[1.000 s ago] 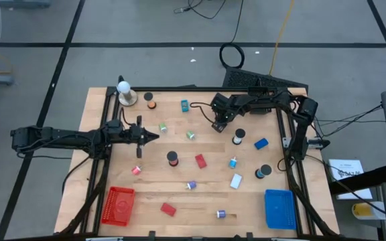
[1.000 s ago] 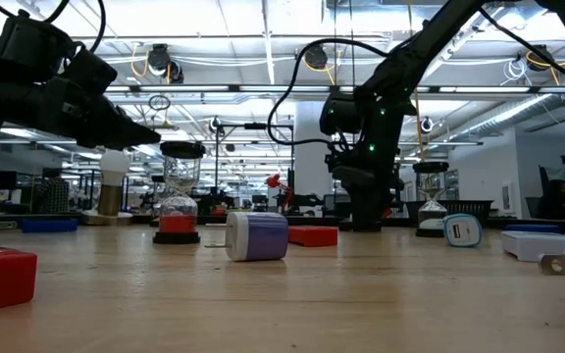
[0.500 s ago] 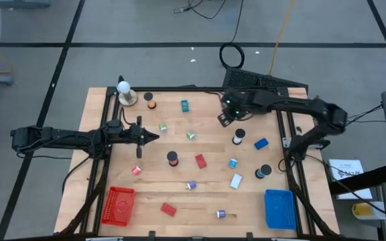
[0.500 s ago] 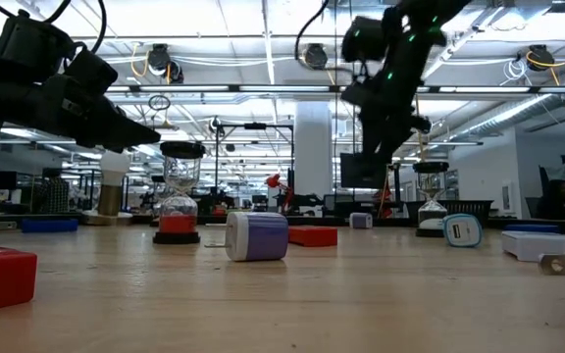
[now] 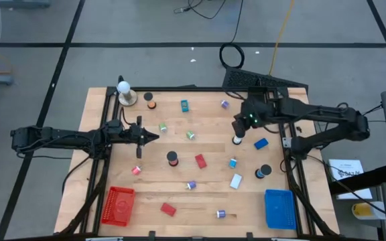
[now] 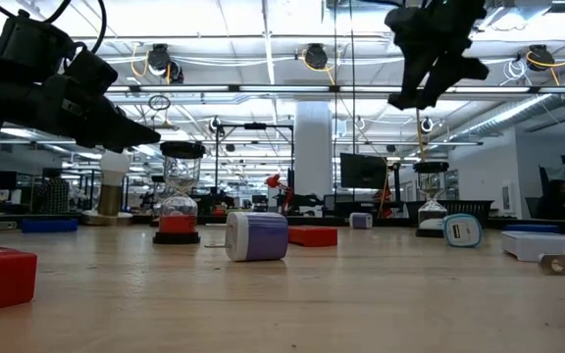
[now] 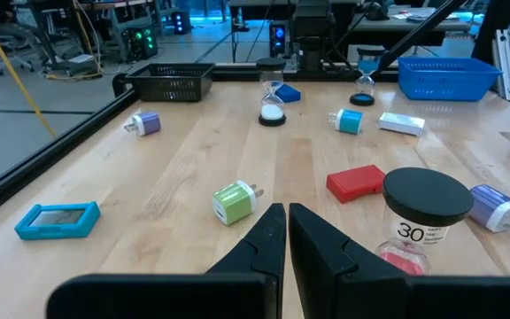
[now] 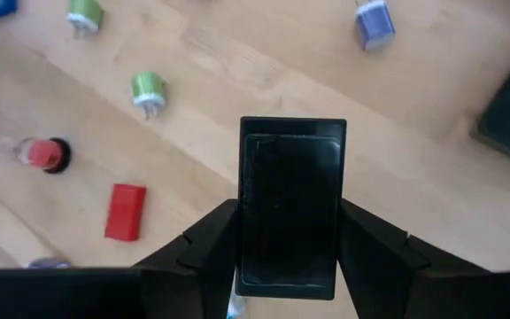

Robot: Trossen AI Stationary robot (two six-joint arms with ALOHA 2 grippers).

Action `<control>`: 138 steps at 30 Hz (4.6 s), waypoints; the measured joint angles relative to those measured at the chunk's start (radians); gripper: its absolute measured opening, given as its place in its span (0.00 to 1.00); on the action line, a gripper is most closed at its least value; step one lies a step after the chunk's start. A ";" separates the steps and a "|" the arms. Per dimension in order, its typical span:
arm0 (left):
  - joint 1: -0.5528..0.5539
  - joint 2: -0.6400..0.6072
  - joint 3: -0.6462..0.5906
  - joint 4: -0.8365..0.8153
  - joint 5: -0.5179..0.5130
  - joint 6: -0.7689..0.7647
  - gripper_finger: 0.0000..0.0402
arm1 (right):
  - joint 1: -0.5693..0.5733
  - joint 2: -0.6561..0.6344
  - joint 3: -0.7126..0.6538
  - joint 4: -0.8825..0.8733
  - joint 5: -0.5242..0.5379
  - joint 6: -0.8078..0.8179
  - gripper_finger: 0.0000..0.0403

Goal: Pick & Place Office items
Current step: Put the black digital clock into the blue bin, then put the pink hourglass into the red bin

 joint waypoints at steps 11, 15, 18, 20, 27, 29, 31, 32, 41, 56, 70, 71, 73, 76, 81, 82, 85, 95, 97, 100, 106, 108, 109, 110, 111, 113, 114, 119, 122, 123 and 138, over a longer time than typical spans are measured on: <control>0.000 0.000 0.000 0.000 0.000 0.000 0.06 | 0.293 0.022 0.000 -0.006 0.032 0.178 0.40; 0.000 0.000 0.000 0.000 0.000 0.000 0.06 | 0.429 0.025 0.000 -0.015 0.031 0.320 0.40; 0.000 0.000 0.000 0.000 0.000 0.000 0.06 | 0.541 0.034 0.000 -0.013 0.050 0.449 0.40; 0.000 0.000 0.000 0.000 0.000 0.000 0.06 | 0.618 0.039 0.000 -0.012 0.063 0.535 0.40; 0.000 0.000 0.000 0.000 0.000 0.000 0.06 | 0.841 0.114 0.000 -0.005 0.080 0.808 0.40; 0.000 0.000 0.000 0.000 0.000 0.000 0.06 | 0.889 0.146 0.000 -0.005 0.077 0.881 0.40; 0.000 0.000 0.000 0.000 0.000 0.000 0.06 | 0.924 0.178 0.000 -0.005 0.076 0.944 0.40; 0.000 0.000 0.000 0.000 0.000 0.000 0.06 | 0.941 0.190 0.000 -0.006 0.073 0.978 0.40; 0.000 0.000 0.000 0.000 0.000 0.000 0.06 | 1.063 0.287 0.000 -0.043 -0.064 1.255 0.40; 0.000 0.000 0.000 0.000 0.000 0.000 0.06 | 1.120 0.364 0.000 -0.124 -0.248 1.487 0.40; 0.000 0.000 0.000 0.000 0.000 0.000 0.06 | 1.125 0.482 0.000 -0.105 -0.346 1.495 0.40; 0.000 0.000 0.000 0.000 0.000 0.000 0.06 | 1.129 0.482 0.000 -0.112 -0.343 1.497 0.40; 0.000 0.000 0.000 0.000 0.000 0.000 0.06 | 1.134 0.480 0.000 -0.126 -0.341 1.501 0.40; 0.000 0.000 0.000 0.000 0.000 0.000 0.06 | 1.138 0.481 -0.003 -0.146 -0.341 1.501 0.40; 0.000 0.000 0.000 0.000 0.000 0.000 0.06 | 1.139 0.482 -0.059 -0.099 -0.340 1.501 0.40; 0.000 0.000 0.000 0.000 0.000 0.000 0.06 | 1.140 0.481 -0.068 -0.092 -0.338 1.501 0.40; 0.000 0.000 0.000 0.000 0.000 0.000 0.06 | 1.140 0.481 -0.086 -0.070 -0.334 1.500 0.40; 0.000 0.000 0.000 0.000 0.000 0.000 0.06 | 1.140 0.481 -0.150 0.052 -0.313 1.471 0.49; 0.000 0.000 0.000 0.000 0.000 0.000 0.06 | 1.140 0.481 -0.151 0.049 -0.315 1.460 0.51; 0.000 0.000 0.000 0.000 0.000 0.000 0.06 | 1.140 0.470 -0.151 0.050 -0.318 1.441 0.53; 0.000 0.000 0.000 0.000 0.000 0.000 0.06 | 1.140 0.398 -0.140 0.035 -0.311 1.409 0.52; 0.000 0.000 0.000 0.000 0.000 0.000 0.06 | 1.140 0.367 -0.140 0.010 -0.311 1.390 0.50; 0.000 0.000 0.000 0.000 0.000 0.000 0.06 | 1.140 0.352 -0.140 -0.003 -0.311 1.378 0.48; 0.000 0.000 0.000 0.000 0.000 0.000 0.06 | 1.140 0.336 -0.140 -0.017 -0.311 1.366 0.47; 0.000 0.000 0.000 0.000 0.000 0.000 0.06 | 1.140 0.322 -0.140 -0.029 -0.309 1.352 0.45; 0.000 0.000 0.000 0.000 0.000 0.000 0.06 | 1.140 0.293 -0.140 -0.051 -0.298 1.316 0.40; 0.000 0.000 0.000 0.000 0.000 0.000 0.06 | 1.140 0.281 -0.140 -0.061 -0.279 1.292 0.38; 0.000 0.000 0.000 0.000 0.000 0.000 0.06 | 1.139 0.218 -0.140 -0.106 -0.145 1.127 0.25; 0.000 0.000 0.000 0.000 0.000 0.000 0.06 | 1.133 0.184 -0.140 -0.121 -0.064 1.014 0.17; 0.000 0.000 0.000 0.000 0.000 0.000 0.06 | 1.130 0.171 -0.140 -0.120 -0.046 0.976 0.15; 0.000 0.000 0.000 0.000 -0.014 0.071 0.06 | 0.946 0.077 -0.140 0.121 0.404 0.042 0.00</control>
